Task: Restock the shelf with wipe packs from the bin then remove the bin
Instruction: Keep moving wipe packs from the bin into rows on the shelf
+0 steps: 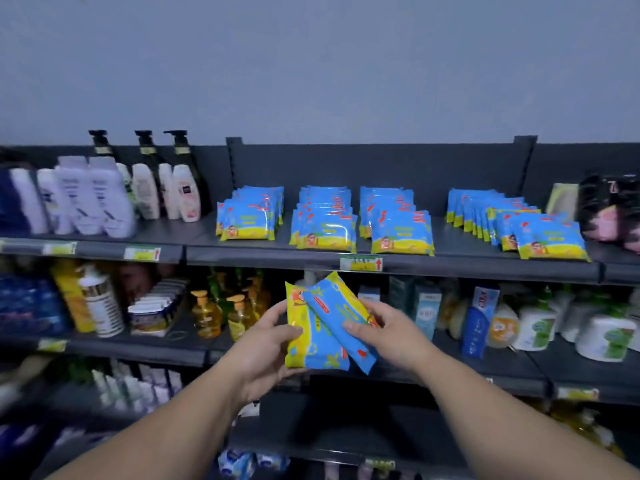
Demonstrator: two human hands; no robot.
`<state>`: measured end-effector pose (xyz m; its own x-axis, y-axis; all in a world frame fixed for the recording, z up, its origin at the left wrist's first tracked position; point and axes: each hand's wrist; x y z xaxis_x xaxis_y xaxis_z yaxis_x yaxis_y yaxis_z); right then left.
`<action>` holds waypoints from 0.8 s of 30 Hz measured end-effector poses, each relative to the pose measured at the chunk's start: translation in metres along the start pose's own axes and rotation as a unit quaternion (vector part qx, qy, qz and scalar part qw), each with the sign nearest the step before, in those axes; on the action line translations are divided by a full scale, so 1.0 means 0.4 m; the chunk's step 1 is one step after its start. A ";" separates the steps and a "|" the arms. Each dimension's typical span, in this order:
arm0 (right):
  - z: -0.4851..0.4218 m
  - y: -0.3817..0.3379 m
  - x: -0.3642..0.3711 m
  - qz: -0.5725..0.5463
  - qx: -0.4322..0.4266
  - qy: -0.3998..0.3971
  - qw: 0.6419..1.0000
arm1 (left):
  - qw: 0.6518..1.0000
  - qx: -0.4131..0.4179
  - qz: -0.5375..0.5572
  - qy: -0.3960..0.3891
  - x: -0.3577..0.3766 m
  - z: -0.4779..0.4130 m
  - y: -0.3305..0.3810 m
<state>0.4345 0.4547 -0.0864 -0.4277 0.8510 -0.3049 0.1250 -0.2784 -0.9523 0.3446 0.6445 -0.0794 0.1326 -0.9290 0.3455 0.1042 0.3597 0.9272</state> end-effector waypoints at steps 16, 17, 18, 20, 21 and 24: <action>-0.398 -0.255 -0.025 -0.019 -0.035 -0.089 0.995 | 0.989 0.105 -0.025 0.096 -0.140 -0.241 0.242; -0.421 -0.260 -0.028 -0.028 -0.043 -0.104 0.993 | 0.988 0.118 -0.019 0.099 -0.147 -0.258 0.251; -0.441 -0.266 -0.028 -0.048 -0.047 -0.119 0.991 | 0.986 0.131 -0.012 0.102 -0.154 -0.276 0.258; -0.480 -0.277 -0.016 -0.092 -0.049 -0.123 0.987 | 0.981 0.159 -0.003 0.111 -0.167 -0.307 0.271; -0.494 -0.285 -0.004 -0.108 -0.051 -0.115 0.986 | 0.978 0.173 -0.001 0.118 -0.176 -0.323 0.278; -0.540 -0.305 0.039 -0.163 -0.044 -0.085 0.982 | 0.969 0.198 -0.006 0.148 -0.216 -0.363 0.303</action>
<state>0.6057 0.5982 0.0223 -0.5994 0.8003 0.0157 0.0298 0.0419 -0.9987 0.4889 0.7808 -0.0180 0.4168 -0.8465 0.3311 -0.2707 0.2322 0.9343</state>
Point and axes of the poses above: each hand's wrist, its own z-axis away from the middle knuckle, its own x-axis out of the palm, y = z × x, and after that the axes turned 2 degrees about x, right-handed
